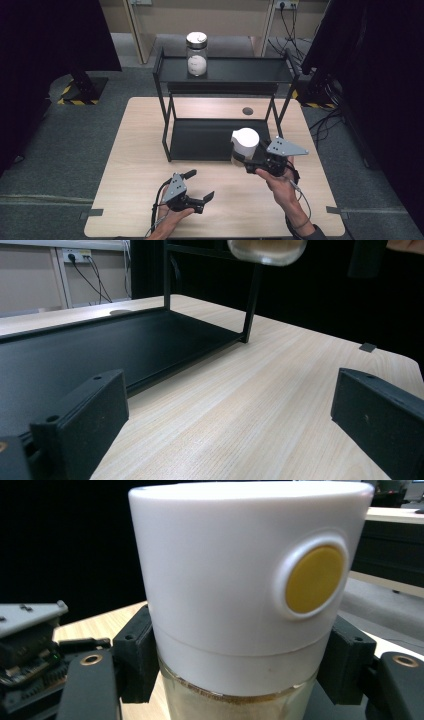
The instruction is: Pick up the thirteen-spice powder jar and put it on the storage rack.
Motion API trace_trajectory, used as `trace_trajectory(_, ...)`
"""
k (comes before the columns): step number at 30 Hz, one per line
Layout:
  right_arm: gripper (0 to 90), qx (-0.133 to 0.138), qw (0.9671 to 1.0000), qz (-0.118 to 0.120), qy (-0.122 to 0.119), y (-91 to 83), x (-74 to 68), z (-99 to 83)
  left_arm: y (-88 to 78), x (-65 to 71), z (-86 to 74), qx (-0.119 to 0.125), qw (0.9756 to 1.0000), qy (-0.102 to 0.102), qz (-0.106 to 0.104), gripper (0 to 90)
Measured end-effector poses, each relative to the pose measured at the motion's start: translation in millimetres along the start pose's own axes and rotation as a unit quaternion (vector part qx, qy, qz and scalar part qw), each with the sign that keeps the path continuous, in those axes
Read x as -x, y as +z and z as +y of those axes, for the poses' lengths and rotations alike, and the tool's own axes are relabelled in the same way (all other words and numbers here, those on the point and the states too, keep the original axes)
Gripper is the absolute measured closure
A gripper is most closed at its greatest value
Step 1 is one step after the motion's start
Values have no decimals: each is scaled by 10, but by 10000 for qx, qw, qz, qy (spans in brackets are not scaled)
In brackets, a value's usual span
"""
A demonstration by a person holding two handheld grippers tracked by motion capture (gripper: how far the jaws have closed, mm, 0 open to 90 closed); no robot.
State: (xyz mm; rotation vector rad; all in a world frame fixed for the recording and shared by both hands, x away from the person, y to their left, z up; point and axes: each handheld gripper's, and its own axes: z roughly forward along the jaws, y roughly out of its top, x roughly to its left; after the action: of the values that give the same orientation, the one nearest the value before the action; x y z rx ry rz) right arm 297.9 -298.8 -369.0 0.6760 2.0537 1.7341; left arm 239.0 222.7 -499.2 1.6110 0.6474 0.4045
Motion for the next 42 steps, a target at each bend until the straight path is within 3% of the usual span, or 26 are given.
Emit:
trace_trajectory(30, 309, 2, 9995, 286, -116, 111, 184, 1000, -4, -11, -3, -10, 10000, -60, 26, 14)
trace_trajectory(42, 309, 37, 9994, 345, -7, 175, 246, 1250, -8, -11, -4, -2, 10000, -66, 34, 14)
